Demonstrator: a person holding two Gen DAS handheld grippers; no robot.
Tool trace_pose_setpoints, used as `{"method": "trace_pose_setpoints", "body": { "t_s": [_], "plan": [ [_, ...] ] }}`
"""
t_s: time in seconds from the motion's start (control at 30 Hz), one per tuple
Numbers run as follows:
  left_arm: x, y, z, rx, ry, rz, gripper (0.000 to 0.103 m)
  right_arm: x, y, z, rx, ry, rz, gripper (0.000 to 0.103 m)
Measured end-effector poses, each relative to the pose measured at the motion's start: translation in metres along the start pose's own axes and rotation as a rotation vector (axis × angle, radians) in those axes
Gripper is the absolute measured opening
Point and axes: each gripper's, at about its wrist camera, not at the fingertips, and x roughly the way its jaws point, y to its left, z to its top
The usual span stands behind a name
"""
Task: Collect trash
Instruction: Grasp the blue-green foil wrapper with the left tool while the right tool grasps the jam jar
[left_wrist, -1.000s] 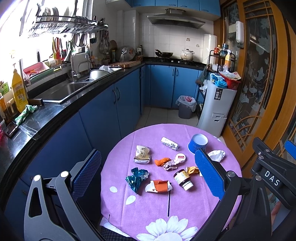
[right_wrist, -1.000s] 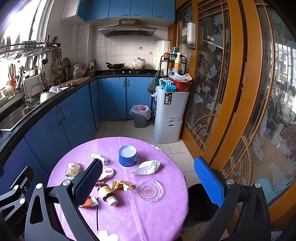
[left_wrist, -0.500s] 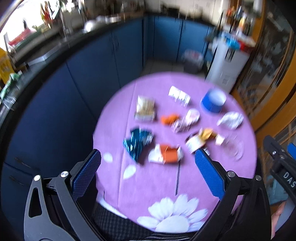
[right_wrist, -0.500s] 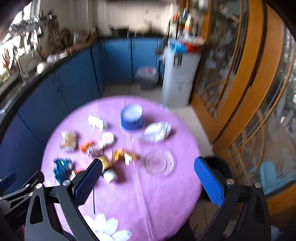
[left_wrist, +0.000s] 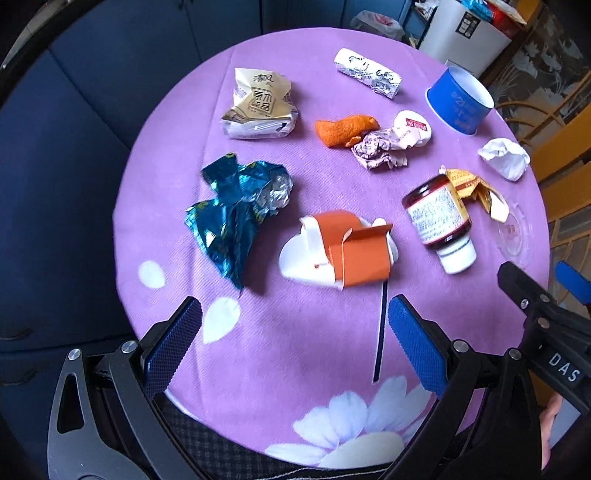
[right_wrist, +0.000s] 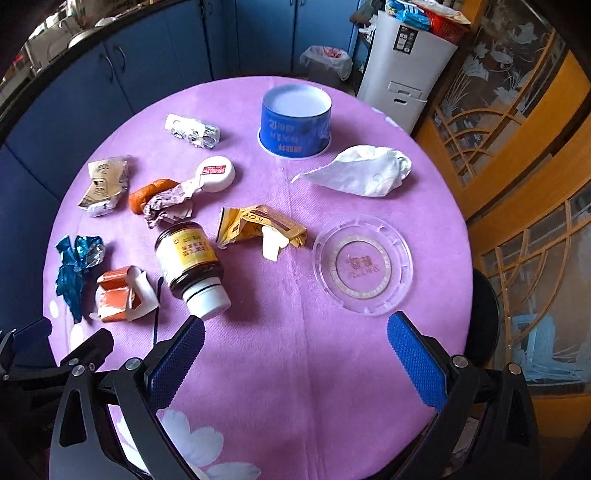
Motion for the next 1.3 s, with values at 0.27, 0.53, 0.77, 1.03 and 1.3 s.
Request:
{"method": "trace_pose_setpoints", "body": {
  "t_s": [0.27,0.53,0.77,1.03,1.3],
  "plan": [
    [0.016,0.016,0.016,-0.053,0.03,-0.059,0.1,0.011,0.008,0.013,-0.002,0.015,0.04,0.097],
    [0.013,0.039,0.04,-0.076,0.01,-0.021,0.1,0.011,0.035,0.019,-0.076,-0.004,0.057,0.097],
    [0.034,0.053,0.065,-0.054,0.04,0.009,0.1,0.02,0.052,0.021,-0.111,0.02,0.063,0.097],
    [0.051,0.056,0.085,-0.029,0.052,0.007,0.1,0.033,0.067,0.024,-0.107,0.047,0.069,0.081],
    [0.047,0.058,0.07,-0.001,0.007,0.049,0.082,0.047,0.071,0.023,-0.113,0.101,0.086,0.042]
  ]
}}
